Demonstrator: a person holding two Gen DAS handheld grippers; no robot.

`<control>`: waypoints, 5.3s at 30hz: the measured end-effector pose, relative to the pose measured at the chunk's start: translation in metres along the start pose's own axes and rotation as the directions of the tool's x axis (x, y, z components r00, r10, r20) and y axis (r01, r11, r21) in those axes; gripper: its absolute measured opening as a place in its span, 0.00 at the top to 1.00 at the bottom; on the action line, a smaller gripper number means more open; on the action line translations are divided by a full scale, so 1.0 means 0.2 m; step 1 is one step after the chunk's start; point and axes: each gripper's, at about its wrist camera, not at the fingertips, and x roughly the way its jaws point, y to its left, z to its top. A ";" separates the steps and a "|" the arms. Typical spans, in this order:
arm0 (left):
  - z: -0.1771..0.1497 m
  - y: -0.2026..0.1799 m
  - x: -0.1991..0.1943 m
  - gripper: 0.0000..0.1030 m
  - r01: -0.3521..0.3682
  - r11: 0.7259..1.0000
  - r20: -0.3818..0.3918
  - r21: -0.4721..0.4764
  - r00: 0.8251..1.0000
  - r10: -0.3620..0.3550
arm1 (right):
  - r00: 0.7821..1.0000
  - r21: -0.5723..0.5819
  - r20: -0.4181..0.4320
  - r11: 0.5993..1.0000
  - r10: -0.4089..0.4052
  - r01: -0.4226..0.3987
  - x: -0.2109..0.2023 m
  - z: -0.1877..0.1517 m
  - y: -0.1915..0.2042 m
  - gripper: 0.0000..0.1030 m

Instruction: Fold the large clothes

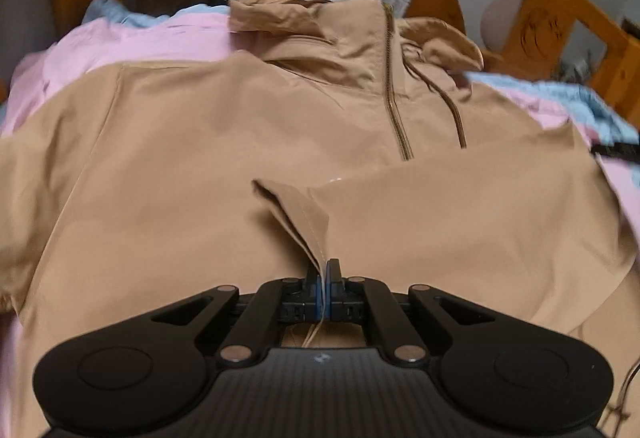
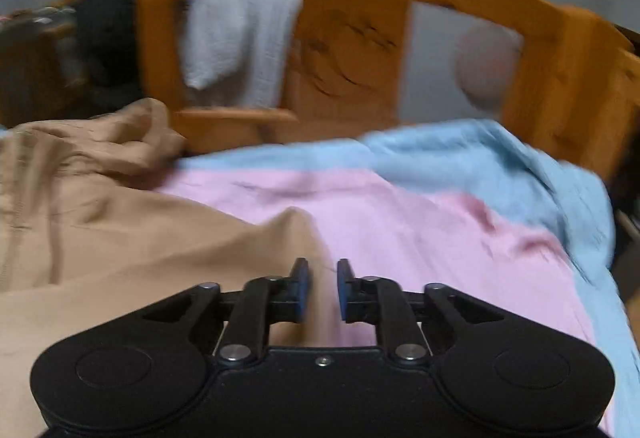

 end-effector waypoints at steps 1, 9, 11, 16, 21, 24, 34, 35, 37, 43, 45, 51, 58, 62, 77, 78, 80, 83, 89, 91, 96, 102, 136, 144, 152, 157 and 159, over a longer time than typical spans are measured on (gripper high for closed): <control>-0.01 0.01 -0.03 1.00 0.008 1.000 0.003 -0.007 1.000 -0.008 | 1.000 0.037 0.011 0.999 0.015 -0.015 -0.04 -0.02 -0.03 0.73; -0.08 0.07 -0.08 1.00 -0.015 1.000 0.003 -0.010 1.000 0.015 | 0.997 -0.128 0.002 0.989 0.081 -0.080 -0.36 -0.44 -0.06 0.69; -0.08 0.04 -0.07 1.00 -0.035 0.999 0.001 0.029 0.999 0.035 | 0.998 -0.130 -0.034 0.989 0.061 -0.064 -0.32 -0.53 -0.07 0.79; -0.08 0.07 -0.13 0.91 -0.003 1.000 0.012 -0.013 1.000 0.003 | 1.000 -0.154 0.006 0.988 0.006 -0.005 -0.35 -0.53 -0.04 0.79; -0.16 0.12 -0.36 0.33 0.018 0.998 0.111 -0.062 0.994 -0.011 | 0.994 -0.201 0.090 0.979 0.059 -0.040 -0.51 -0.52 0.06 0.53; -0.27 0.14 -0.59 0.15 0.032 0.996 0.189 -0.079 0.982 -0.016 | 0.986 -0.194 0.114 0.976 0.121 -0.097 -0.63 -0.53 0.15 0.42; -0.82 0.56 -1.14 0.01 -0.163 0.860 0.229 -0.483 0.925 0.304 | 0.909 -0.258 0.134 0.900 0.394 -0.352 -1.05 -0.65 0.56 0.06; -0.87 0.63 -1.17 0.01 -0.184 0.817 0.211 -0.546 0.914 0.346 | 0.898 -0.272 0.125 0.885 0.421 -0.377 -1.10 -0.68 0.60 0.04; -0.96 0.78 -1.24 0.01 -0.200 0.715 0.190 -0.670 0.885 0.425 | 0.883 -0.305 0.109 0.861 0.456 -0.407 -1.20 -0.74 0.68 0.01; -1.10 1.18 -1.29 0.01 -0.100 0.385 0.124 -0.918 0.847 0.516 | 0.853 -0.389 0.063 0.800 0.518 -0.457 -1.42 -0.97 0.83 0.01; -1.12 1.29 -1.25 0.01 -0.050 0.282 0.105 -0.958 0.855 0.508 | 0.852 -0.379 0.055 0.800 0.521 -0.465 -1.46 -1.03 0.84 0.01; -1.13 1.41 -1.15 0.35 0.105 0.162 0.171 -0.981 0.862 0.478 | 0.857 -0.288 -0.001 0.821 0.515 -0.493 -1.48 -1.15 0.81 0.01; -1.10 1.32 -1.17 1.00 0.095 0.257 0.220 -0.962 0.826 0.519 | 0.859 -0.292 -0.005 0.821 0.512 -0.490 -1.50 -1.17 0.81 0.01; -1.05 1.20 -1.24 1.00 0.035 0.409 0.281 -0.912 0.778 0.561 | 0.858 -0.300 0.010 0.820 0.513 -0.487 -1.51 -1.16 0.80 0.01; -0.80 0.02 -1.10 1.00 -0.096 0.921 0.442 0.378 0.893 -0.088 | 0.735 0.178 0.066 0.717 0.675 -0.674 -1.28 -0.62 0.53 0.01; -0.82 -0.05 -1.07 1.00 -0.093 0.887 0.396 0.453 0.912 -0.106 | 0.717 0.224 0.061 0.690 0.695 -0.688 -1.26 -0.62 0.52 0.01; -0.91 -0.16 -0.98 1.00 -0.082 0.788 0.282 0.611 0.952 -0.120 | 0.691 0.292 0.034 0.654 0.722 -0.698 -1.21 -0.63 0.53 0.01; -1.04 -0.30 -0.89 1.00 -0.056 0.610 0.153 0.790 0.982 -0.109 | 0.698 0.307 -0.023 0.670 0.716 -0.676 -1.15 -0.65 0.57 0.01; -1.14 -0.30 -0.87 0.93 0.002 0.624 0.105 0.781 0.985 -0.134 | 0.699 0.230 -0.043 0.688 0.714 -0.688 -1.13 -0.64 0.68 0.01; -1.12 -0.25 -0.87 0.92 0.046 0.680 0.082 0.732 0.985 -0.154 | 0.672 0.204 -0.069 0.670 0.737 -0.714 -1.12 -0.63 0.74 0.01; -1.07 -0.18 -0.91 0.92 0.078 0.709 0.062 0.701 0.984 -0.169 | 0.566 0.142 -0.180 0.591 0.804 -0.794 -1.12 -0.58 0.96 0.01; -1.09 -0.33 -0.94 0.92 -0.043 0.596 0.153 0.802 0.979 -0.135 | 0.536 -0.038 -0.320 0.554 0.782 -0.832 -1.20 -0.46 1.25 0.01; -0.33 0.23 -0.62 0.42 -0.419 0.800 0.331 0.429 0.897 0.292 | 0.761 -0.040 0.010 0.761 0.649 -0.648 -1.15 0.67 0.68 0.98; -0.25 0.21 -0.44 0.83 -0.434 0.804 0.357 0.406 0.886 0.297 | 0.777 -0.082 -0.019 0.774 0.629 -0.628 -1.04 0.66 0.59 0.98; -0.39 0.31 -0.62 0.50 -0.242 0.866 0.233 0.438 0.961 0.151 | 0.891 -0.101 -0.186 0.894 0.414 -0.436 -0.47 0.12 0.39 0.92; -0.34 0.39 -0.74 0.34 -0.113 0.972 0.269 0.208 0.962 0.054 | 0.944 -0.199 -0.192 0.931 0.270 -0.307 -0.32 -0.17 0.37 0.57; -0.28 0.38 -0.72 0.32 -0.090 0.980 0.291 0.178 0.956 0.035 | 0.957 -0.200 -0.122 0.938 0.264 -0.284 -0.38 -0.24 0.35 0.29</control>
